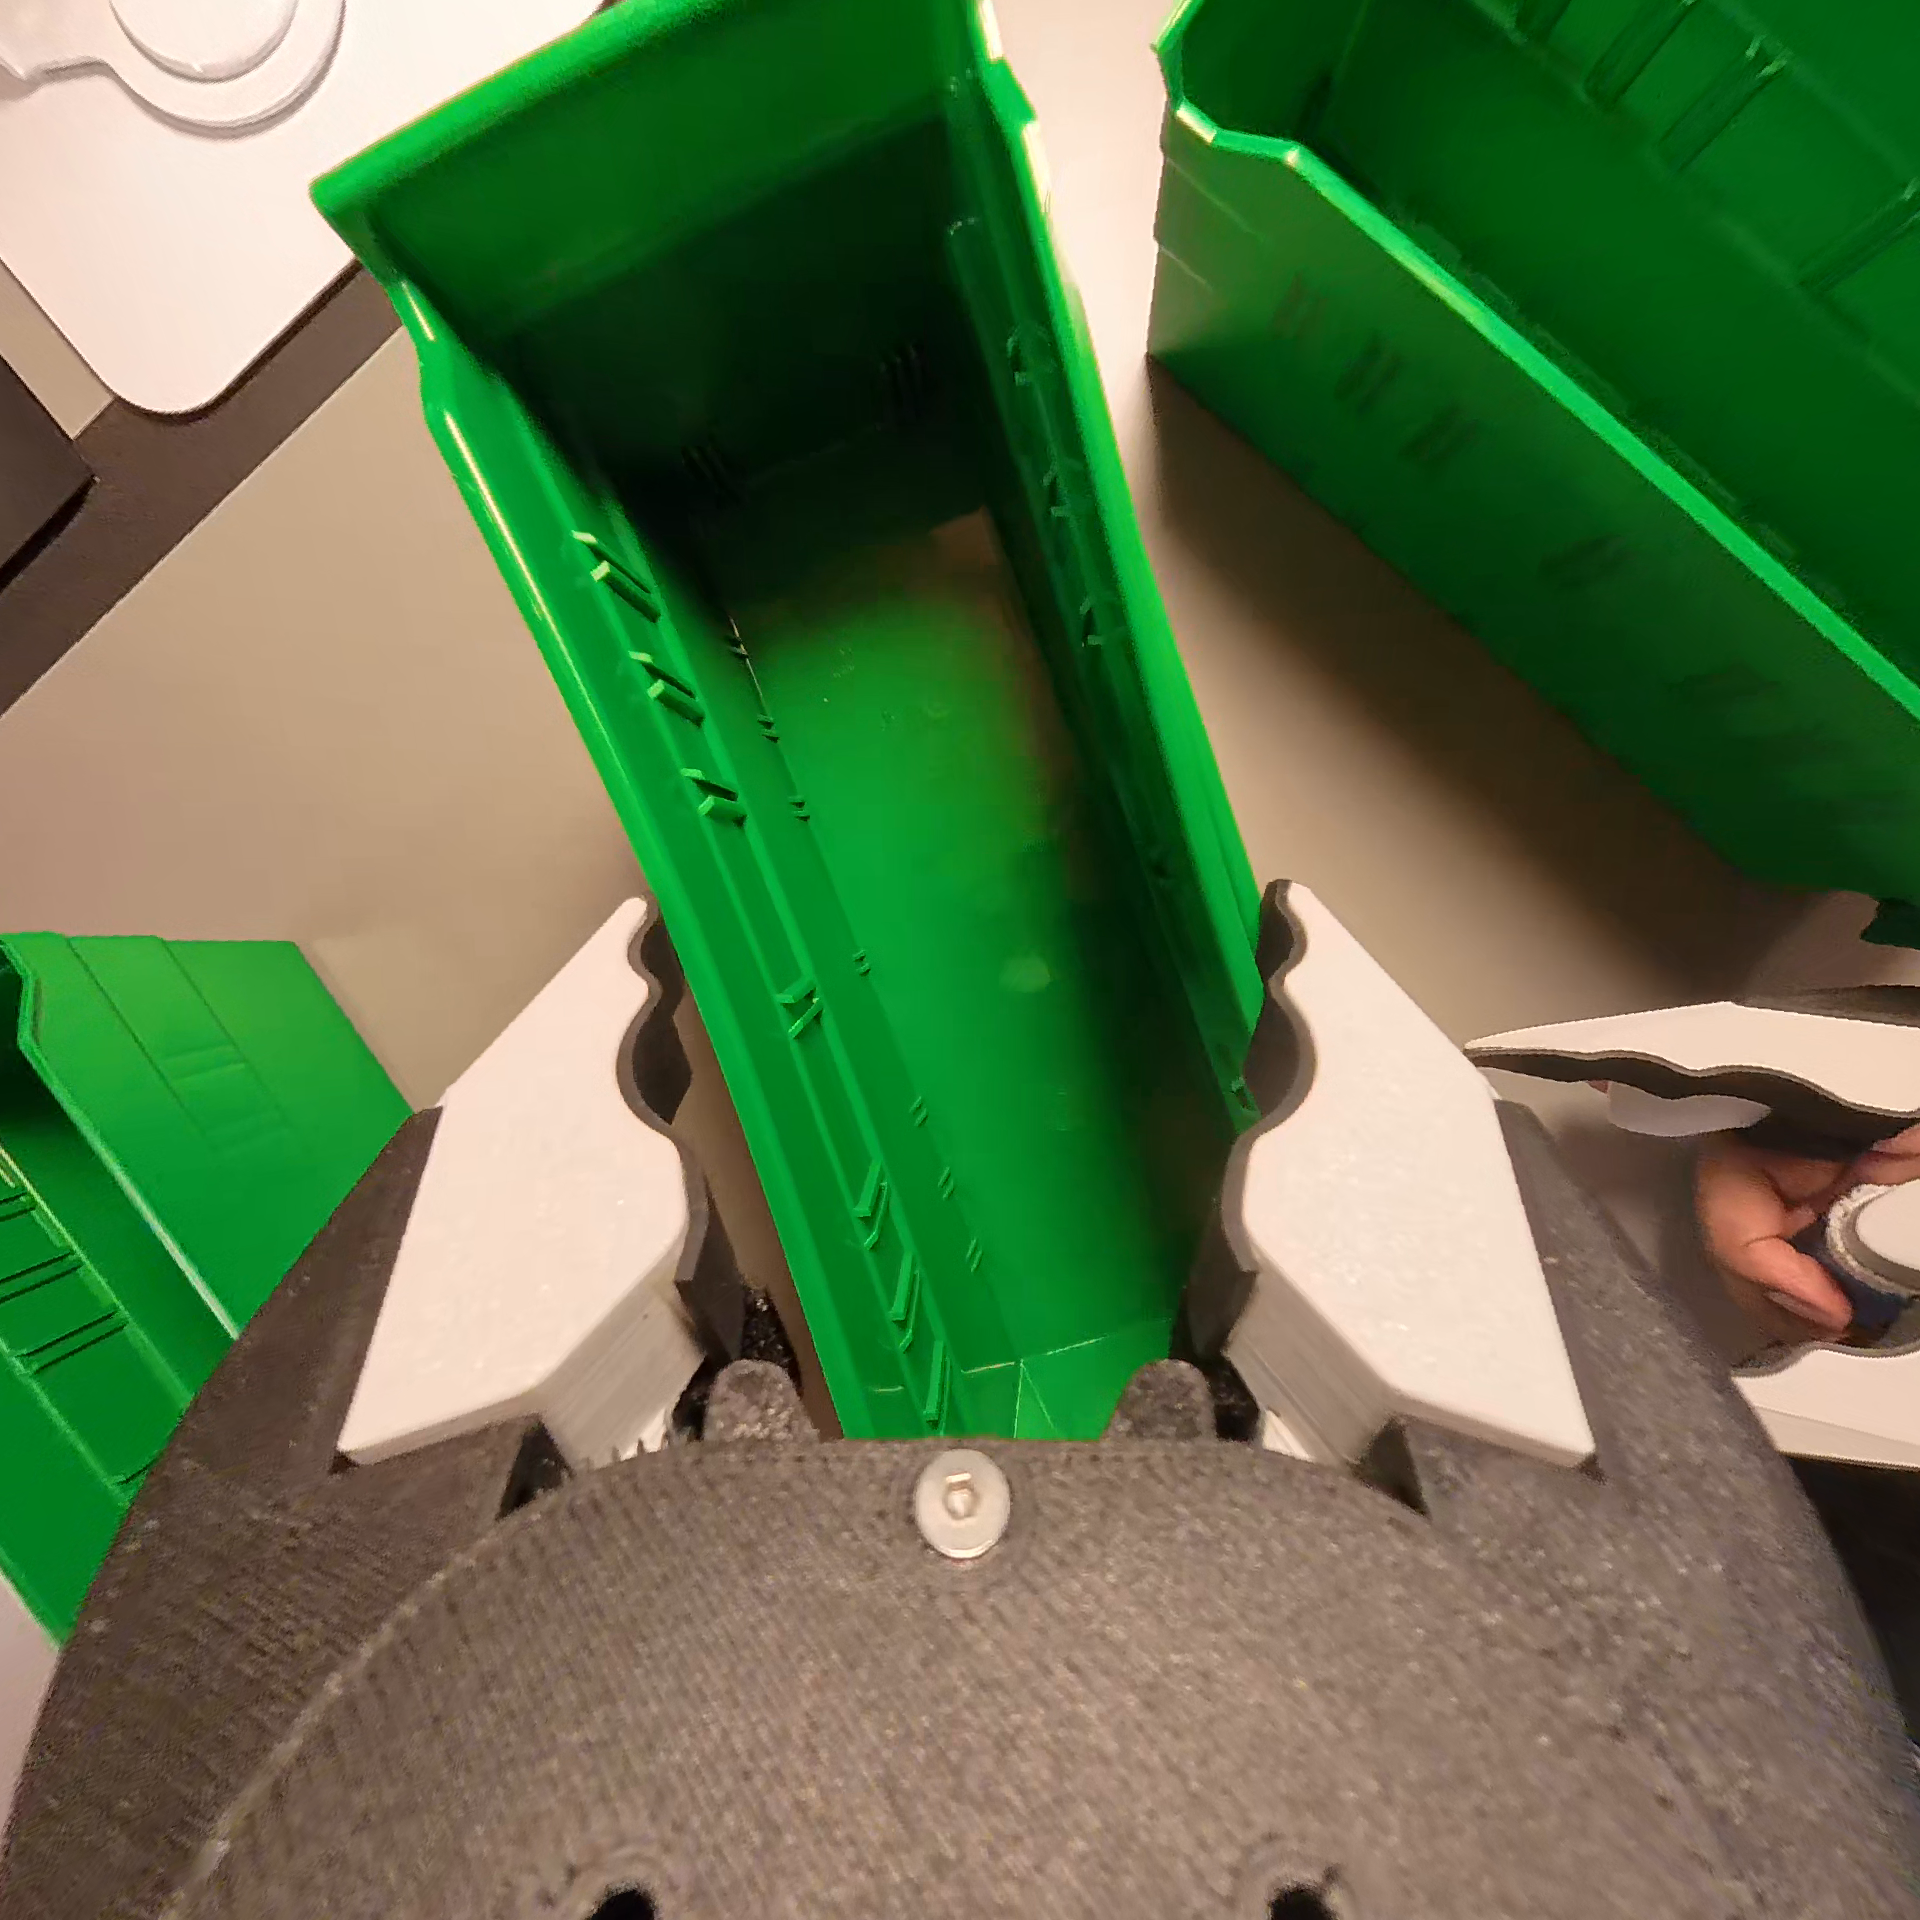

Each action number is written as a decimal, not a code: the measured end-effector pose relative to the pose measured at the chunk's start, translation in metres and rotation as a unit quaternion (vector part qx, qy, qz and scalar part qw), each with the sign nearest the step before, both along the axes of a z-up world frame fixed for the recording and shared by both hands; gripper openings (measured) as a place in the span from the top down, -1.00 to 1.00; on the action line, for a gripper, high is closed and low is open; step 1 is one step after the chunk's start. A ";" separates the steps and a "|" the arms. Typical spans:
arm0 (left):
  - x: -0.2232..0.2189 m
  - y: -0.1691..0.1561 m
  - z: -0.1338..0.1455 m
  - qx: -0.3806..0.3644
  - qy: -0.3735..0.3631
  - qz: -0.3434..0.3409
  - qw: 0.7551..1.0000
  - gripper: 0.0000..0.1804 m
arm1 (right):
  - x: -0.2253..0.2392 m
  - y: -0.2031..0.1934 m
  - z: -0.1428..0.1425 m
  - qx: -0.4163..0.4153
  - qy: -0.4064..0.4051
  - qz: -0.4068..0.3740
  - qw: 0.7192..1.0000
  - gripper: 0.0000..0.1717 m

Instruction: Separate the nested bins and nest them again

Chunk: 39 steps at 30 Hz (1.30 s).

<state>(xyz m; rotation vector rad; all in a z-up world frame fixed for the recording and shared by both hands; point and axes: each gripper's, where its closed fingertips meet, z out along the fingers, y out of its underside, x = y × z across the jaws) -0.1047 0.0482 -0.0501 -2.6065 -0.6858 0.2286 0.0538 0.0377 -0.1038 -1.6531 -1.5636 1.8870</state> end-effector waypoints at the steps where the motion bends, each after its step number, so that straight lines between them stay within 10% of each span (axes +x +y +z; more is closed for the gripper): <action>1: 0.000 0.000 0.002 0.001 0.000 -0.001 1.000 -0.21 | 0.000 0.000 0.000 0.001 0.000 0.000 1.000 -0.03; 39: 0.021 0.002 -0.006 -0.023 0.007 -0.052 0.998 -0.18 | -0.038 -0.017 0.004 0.007 -0.010 -0.049 0.999 -0.15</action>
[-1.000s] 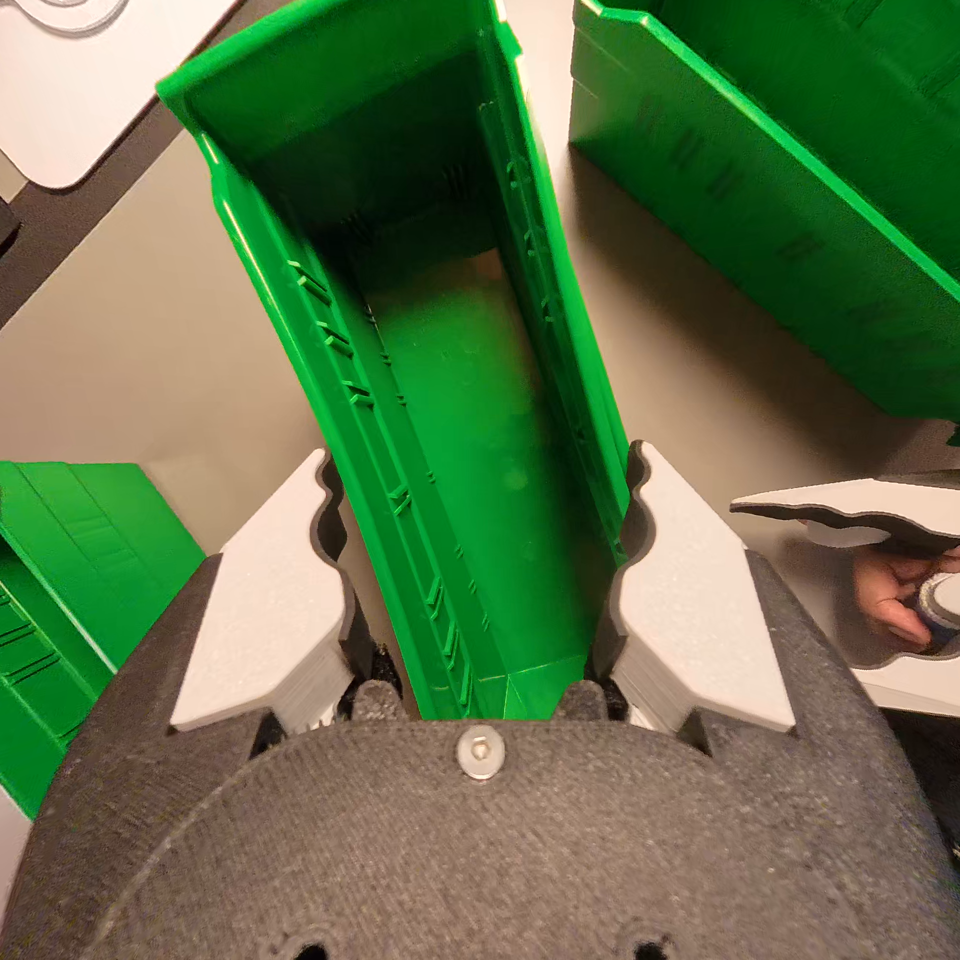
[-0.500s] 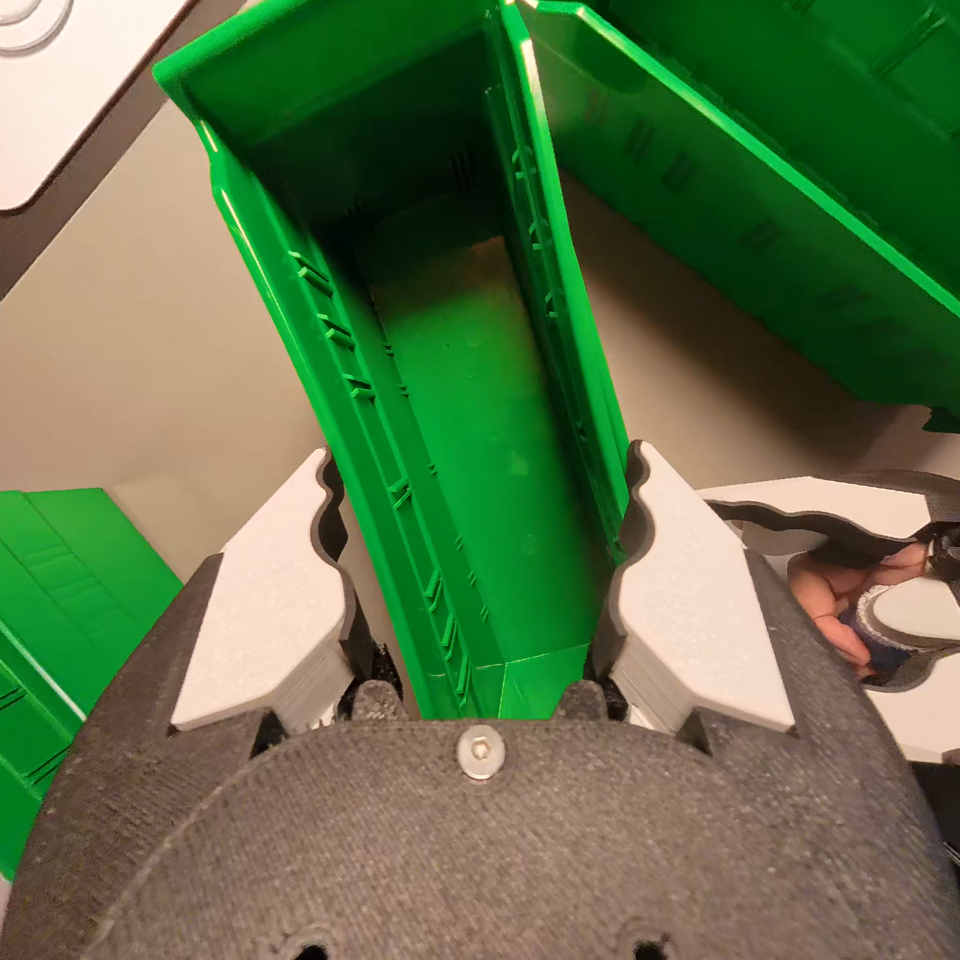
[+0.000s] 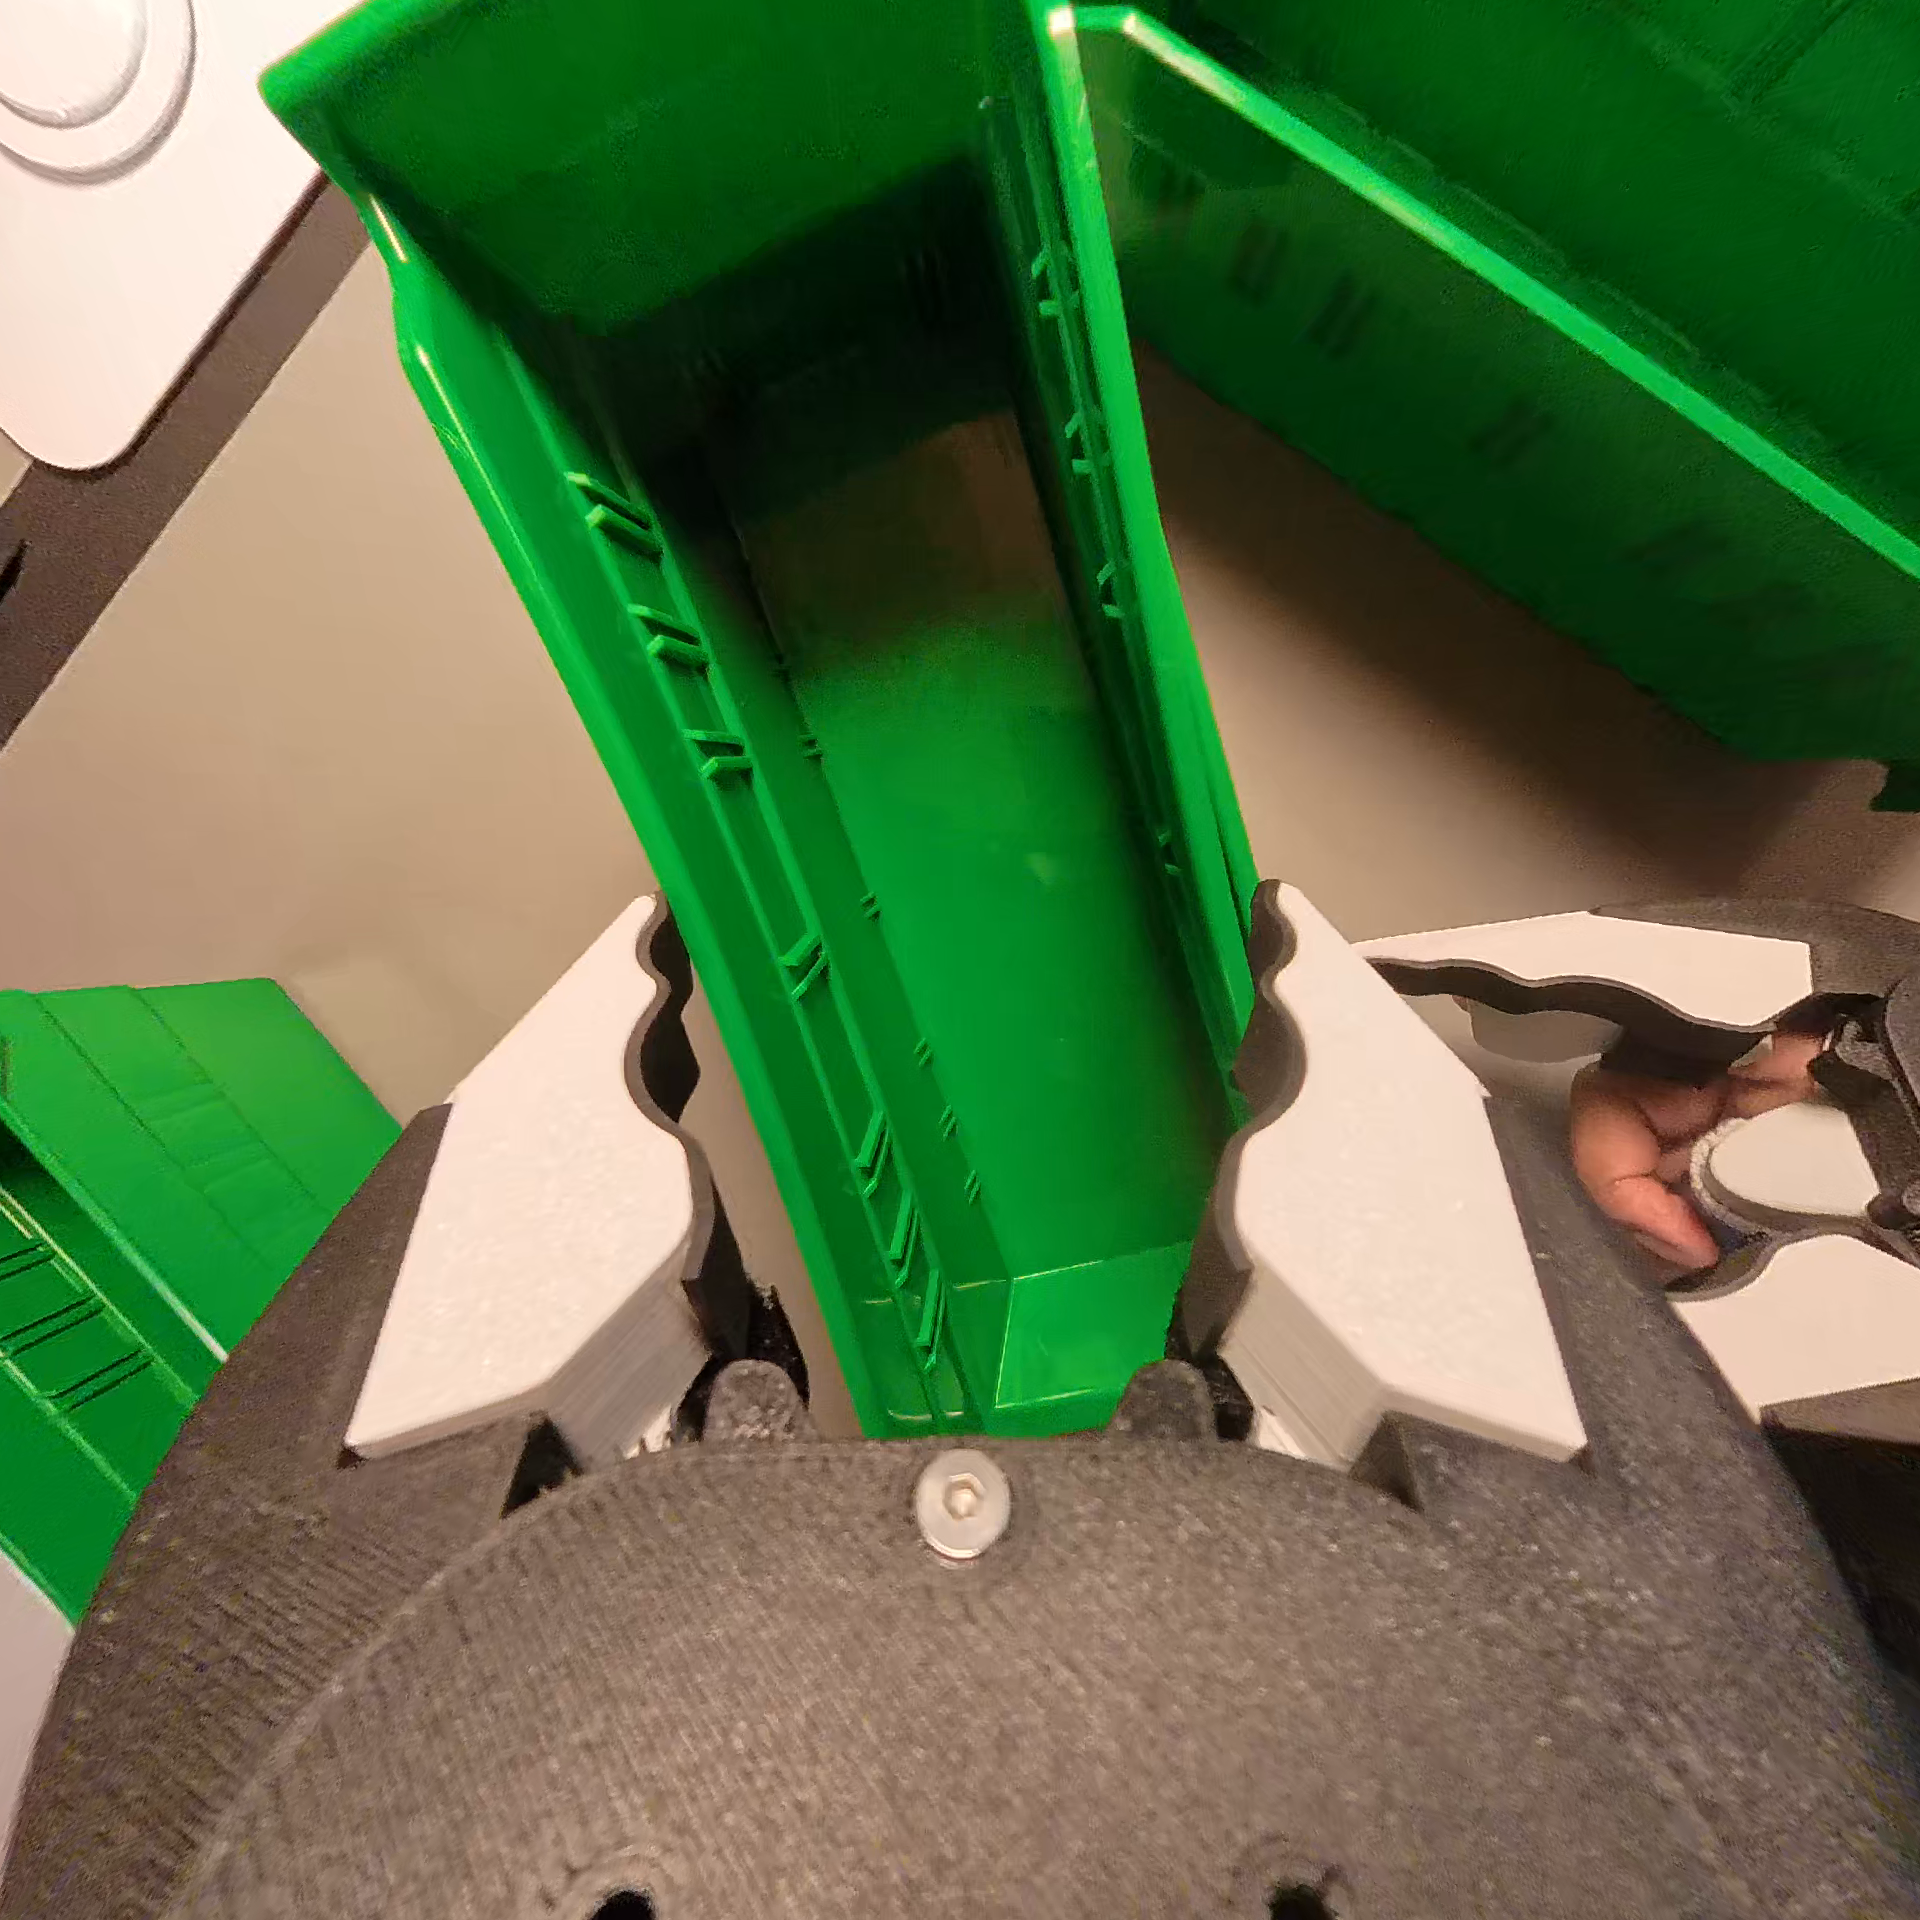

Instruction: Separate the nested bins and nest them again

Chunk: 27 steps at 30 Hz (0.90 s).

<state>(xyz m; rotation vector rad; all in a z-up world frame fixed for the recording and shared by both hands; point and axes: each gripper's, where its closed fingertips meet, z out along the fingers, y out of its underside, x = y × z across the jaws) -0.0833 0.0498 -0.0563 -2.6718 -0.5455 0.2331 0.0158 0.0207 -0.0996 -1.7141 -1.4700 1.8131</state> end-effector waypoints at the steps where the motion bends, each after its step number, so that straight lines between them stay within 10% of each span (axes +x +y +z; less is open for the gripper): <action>1: 0.000 0.000 0.002 0.000 0.002 -0.002 1.000 -0.18 | 0.000 0.001 0.000 0.000 0.000 -0.002 1.000 -0.15; 27: -0.007 -0.020 0.071 0.080 -0.007 0.014 0.997 -0.19 | 0.008 0.016 -0.004 0.001 0.004 -0.002 1.000 -0.03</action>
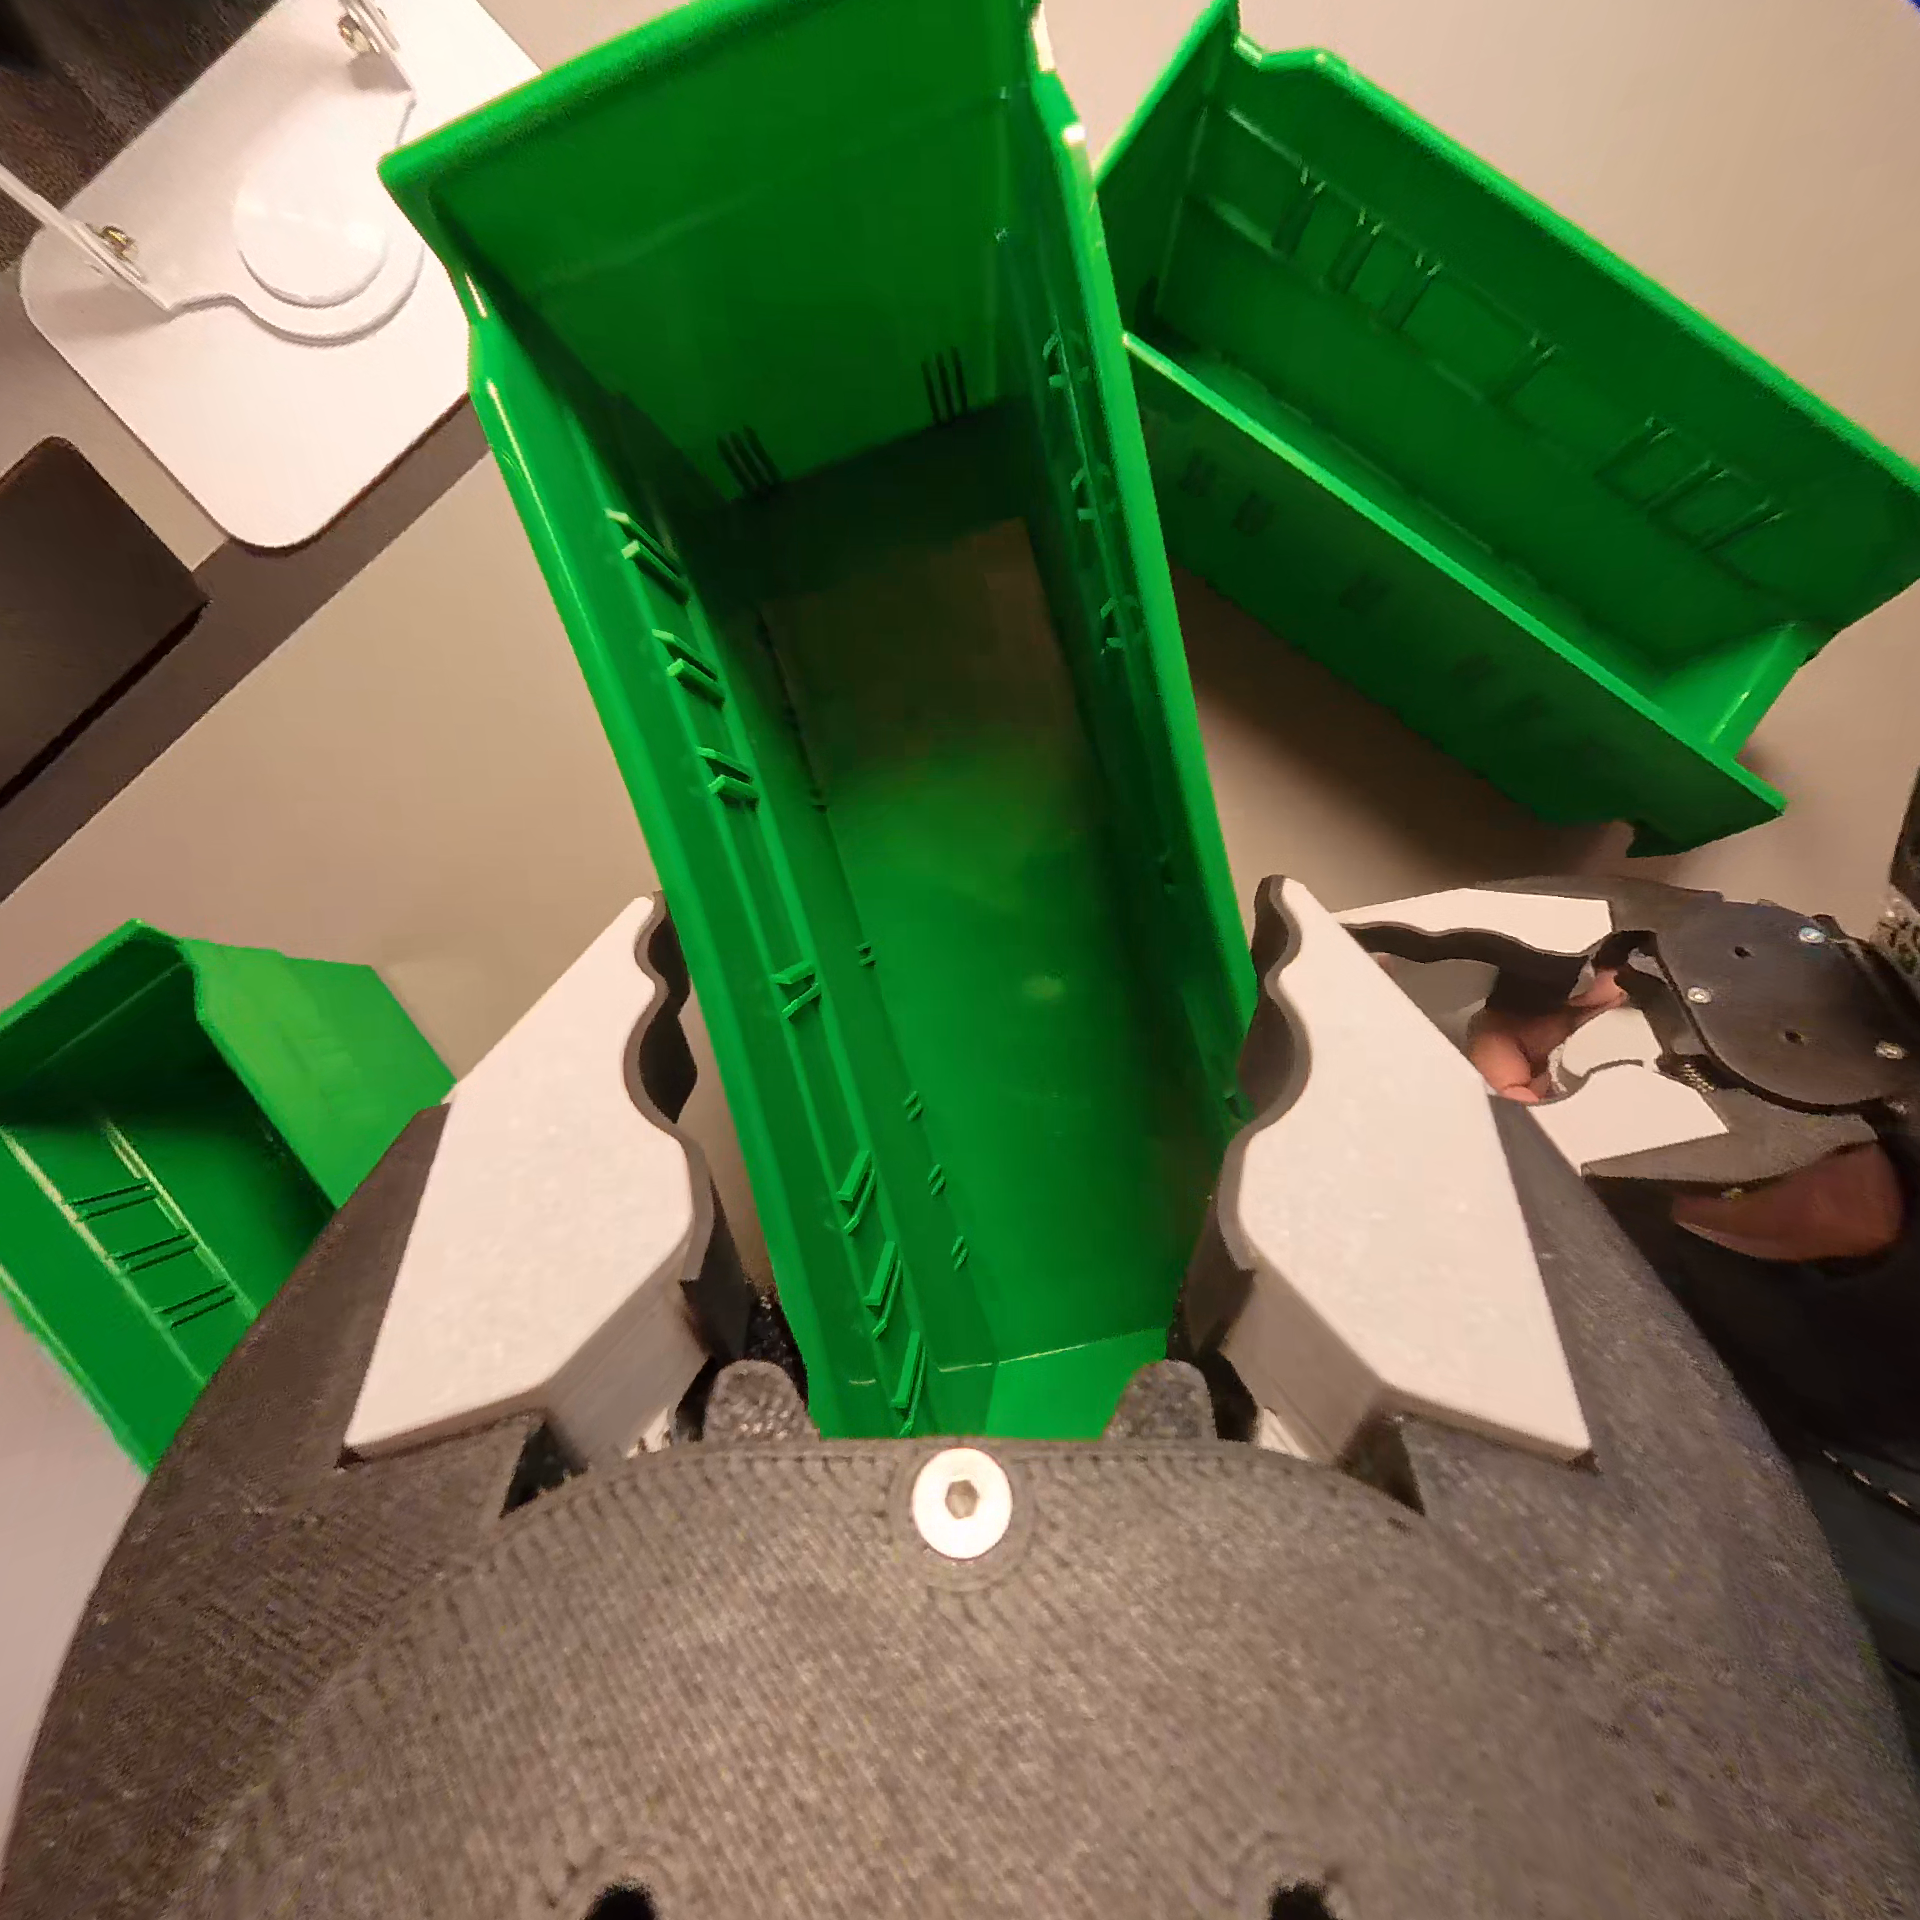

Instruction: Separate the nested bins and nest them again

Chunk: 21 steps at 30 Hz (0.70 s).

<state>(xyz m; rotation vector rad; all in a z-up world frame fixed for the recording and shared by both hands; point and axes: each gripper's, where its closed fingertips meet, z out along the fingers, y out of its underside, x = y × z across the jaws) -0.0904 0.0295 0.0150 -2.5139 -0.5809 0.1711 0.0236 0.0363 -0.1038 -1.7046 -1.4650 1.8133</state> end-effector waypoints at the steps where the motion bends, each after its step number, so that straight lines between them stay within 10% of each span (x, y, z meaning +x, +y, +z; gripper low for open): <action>1: -0.001 -0.003 0.006 0.003 0.000 0.002 1.000 -0.19 | 0.000 0.000 0.000 0.000 0.000 0.001 1.000 -0.03; 9: -0.034 -0.044 0.034 0.007 0.030 0.048 0.998 -0.20 | 0.001 -0.003 -0.001 0.000 0.000 0.010 1.000 -0.03; 21: -0.081 -0.089 -0.059 -0.040 -0.009 0.116 0.992 -0.20 | 0.006 -0.008 -0.001 0.006 0.000 0.022 1.000 -0.03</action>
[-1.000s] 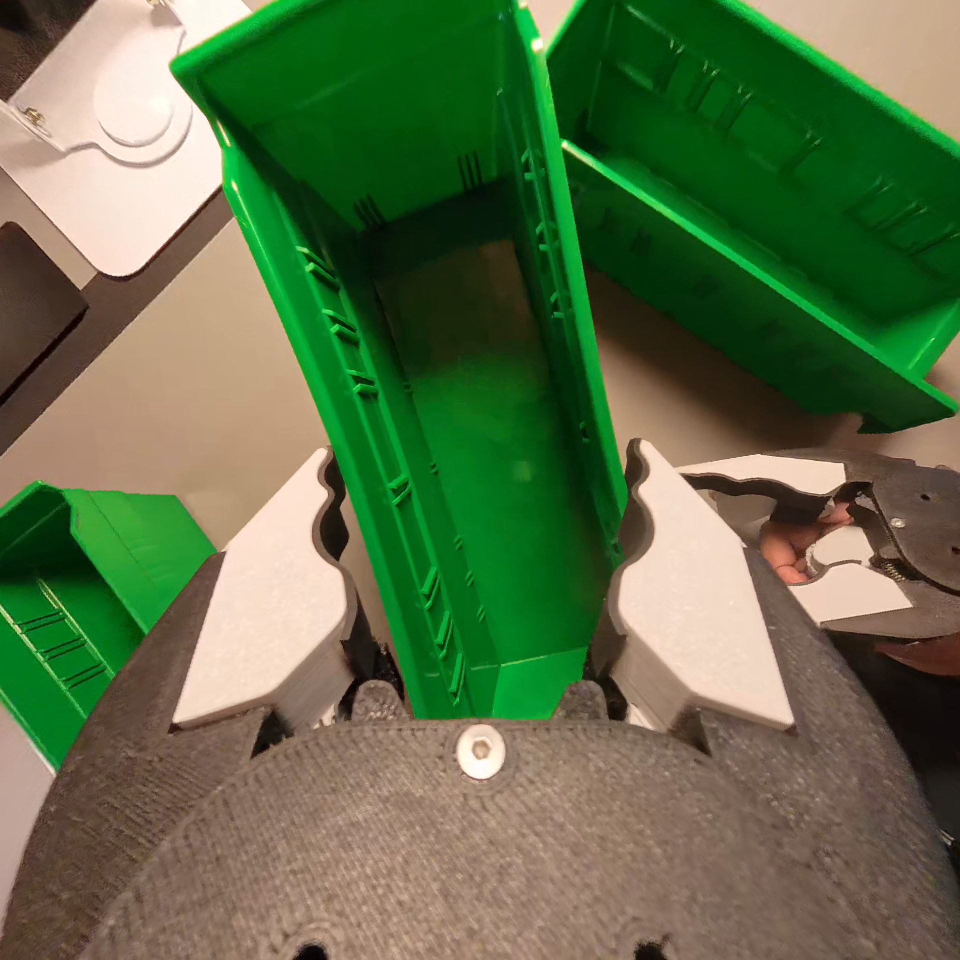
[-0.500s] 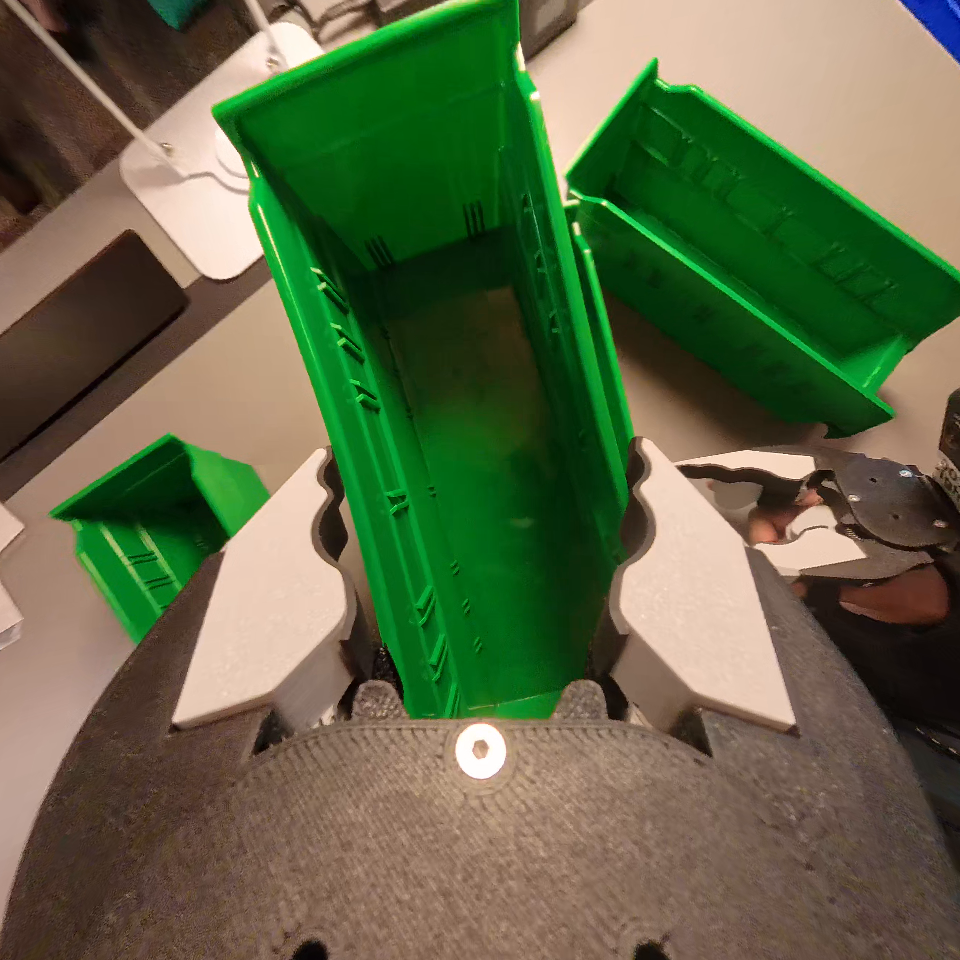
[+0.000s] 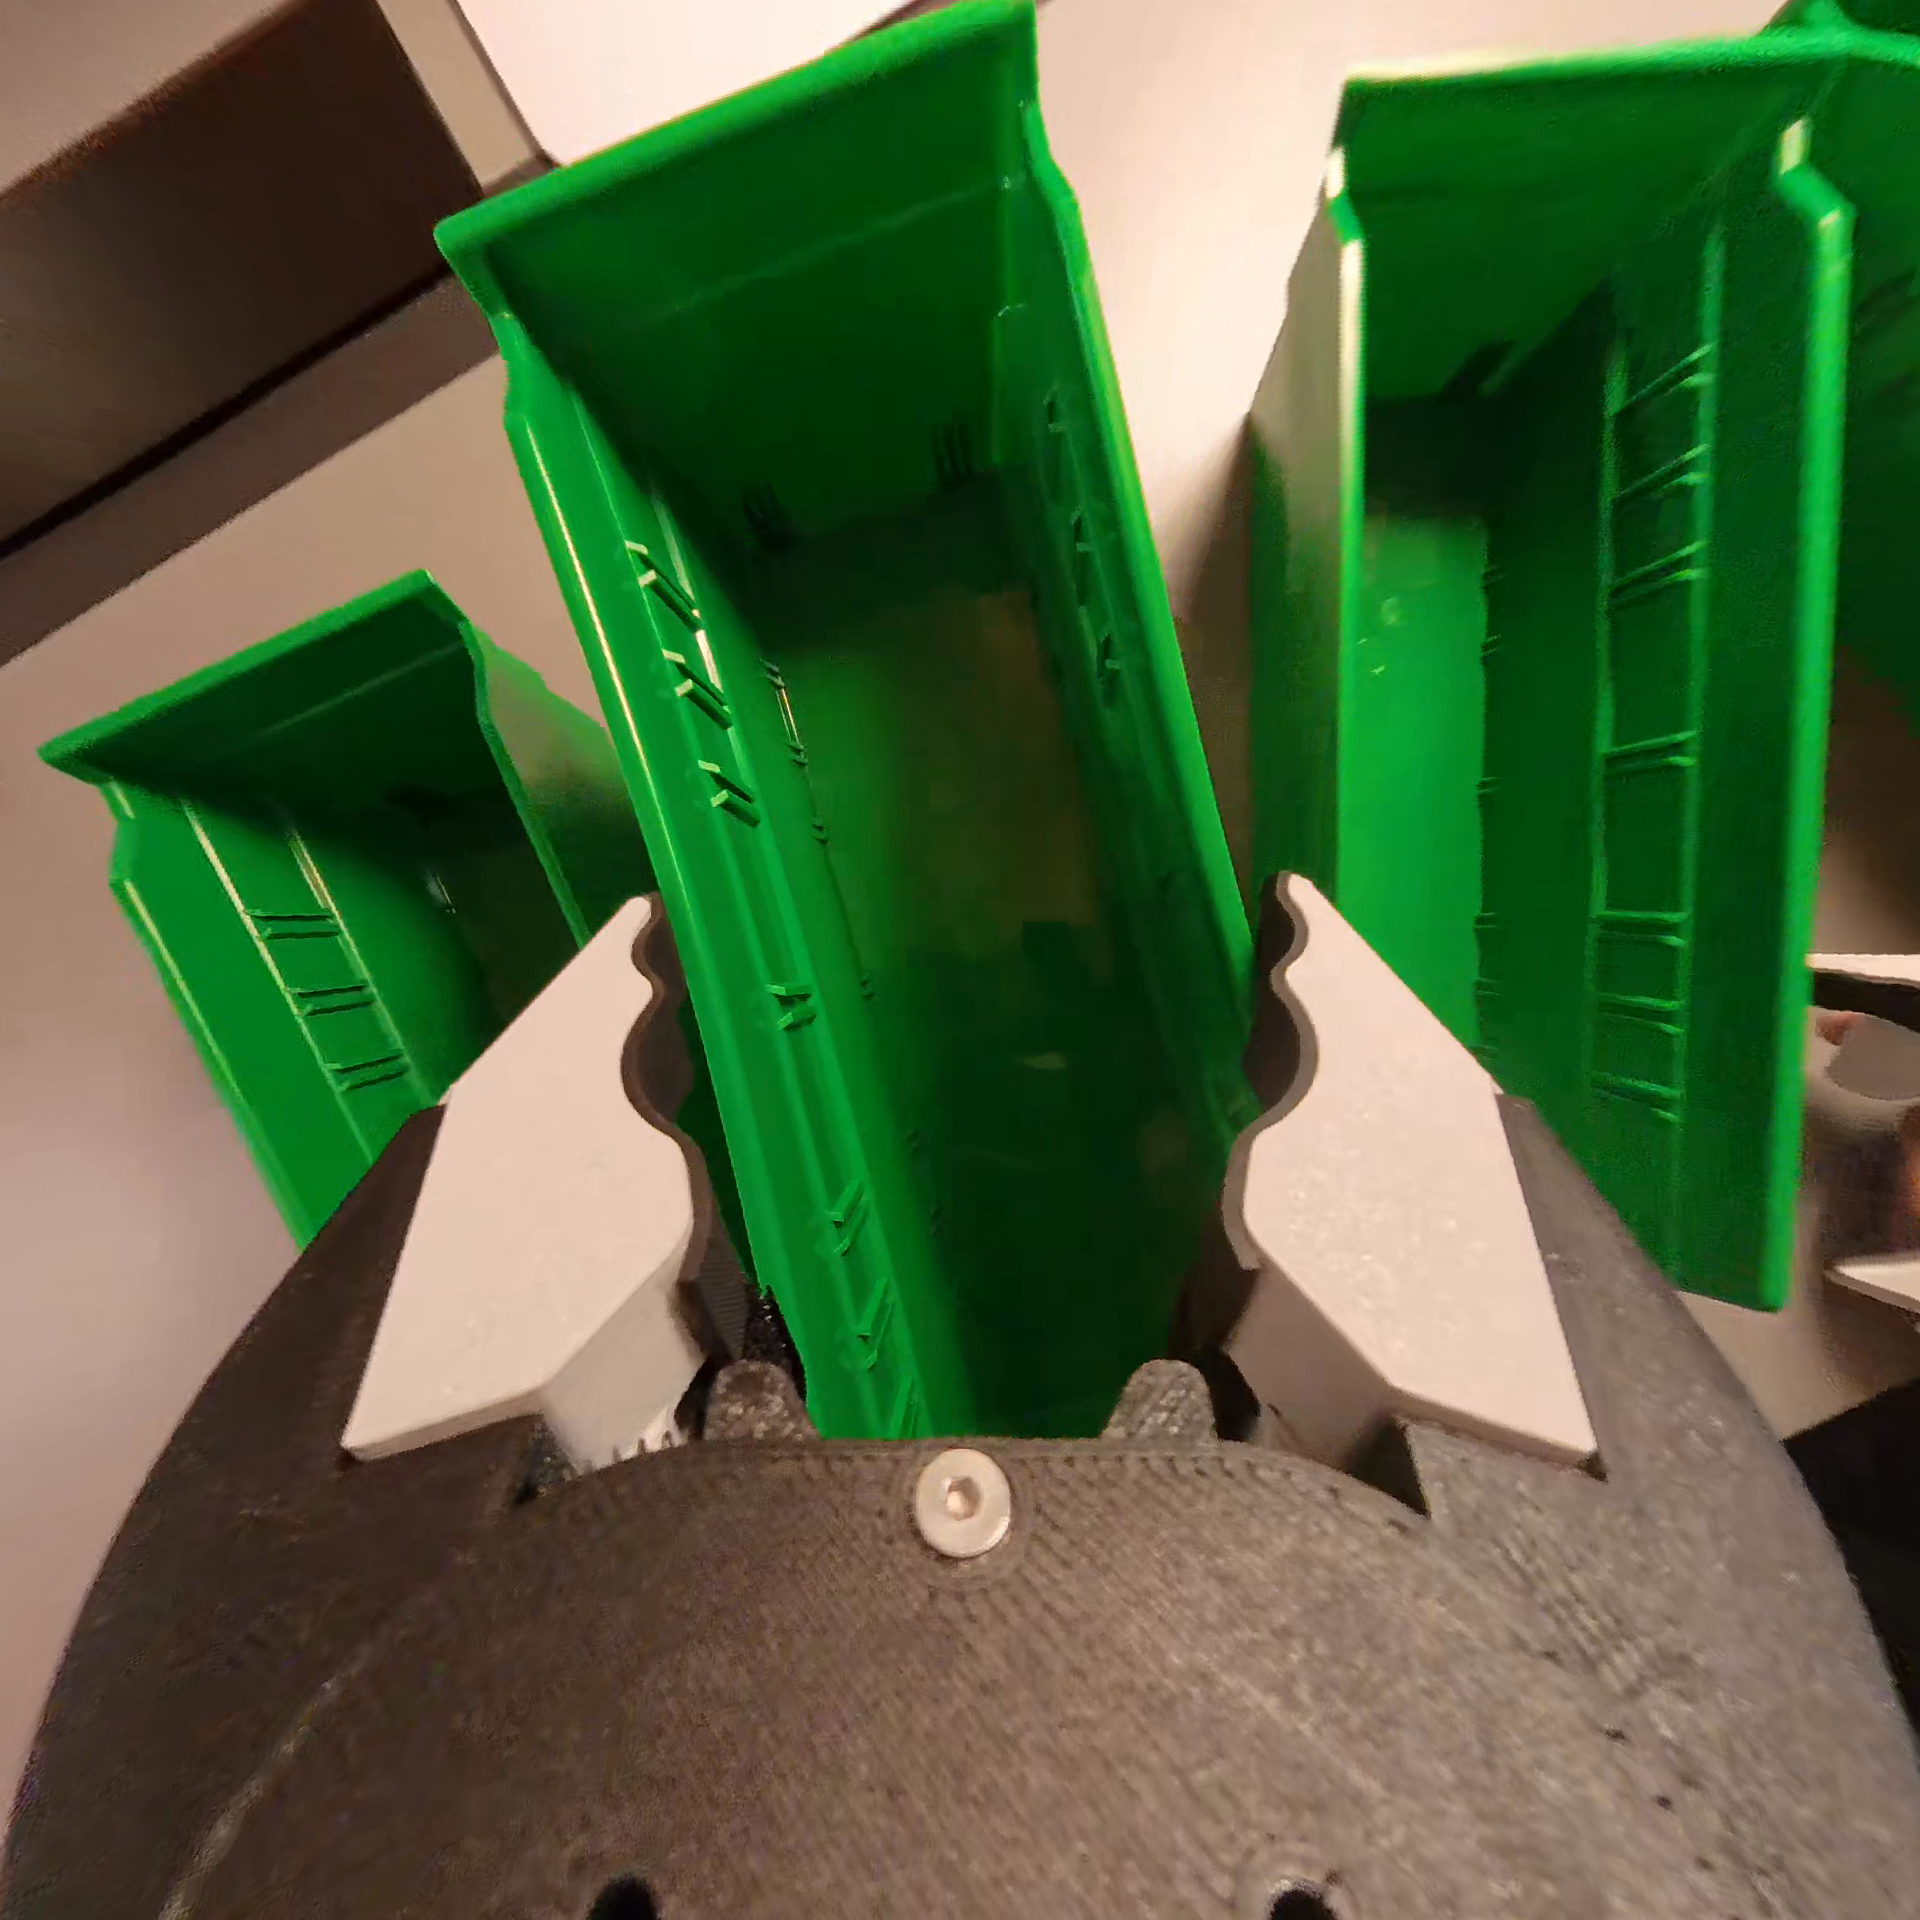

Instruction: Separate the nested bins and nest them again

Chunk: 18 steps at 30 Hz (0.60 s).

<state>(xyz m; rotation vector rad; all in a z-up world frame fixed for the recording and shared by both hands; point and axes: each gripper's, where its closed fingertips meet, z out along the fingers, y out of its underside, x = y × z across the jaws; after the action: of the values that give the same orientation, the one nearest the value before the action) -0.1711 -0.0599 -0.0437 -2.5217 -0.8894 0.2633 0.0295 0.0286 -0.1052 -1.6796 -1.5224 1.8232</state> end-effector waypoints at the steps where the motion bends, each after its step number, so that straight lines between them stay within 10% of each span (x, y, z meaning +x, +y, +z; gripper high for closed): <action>1: -0.002 -0.001 -0.007 -0.007 0.001 0.000 1.000 -0.21 | 0.000 0.000 0.000 0.000 0.001 0.001 1.000 -0.03; 10: -0.002 0.000 -0.057 -0.019 0.008 0.015 1.000 -0.31 | 0.002 -0.005 -0.001 0.009 0.002 0.014 1.000 -0.03; 18: 0.014 0.005 -0.013 0.102 0.067 0.017 0.992 -0.30 | 0.004 -0.014 -0.002 0.047 0.010 0.025 0.999 -0.09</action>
<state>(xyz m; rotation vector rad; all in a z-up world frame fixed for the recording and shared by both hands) -0.1572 -0.0544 -0.0568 -2.2757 -0.8601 0.3300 0.0331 0.0150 -0.1072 -1.5893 -1.6287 1.7571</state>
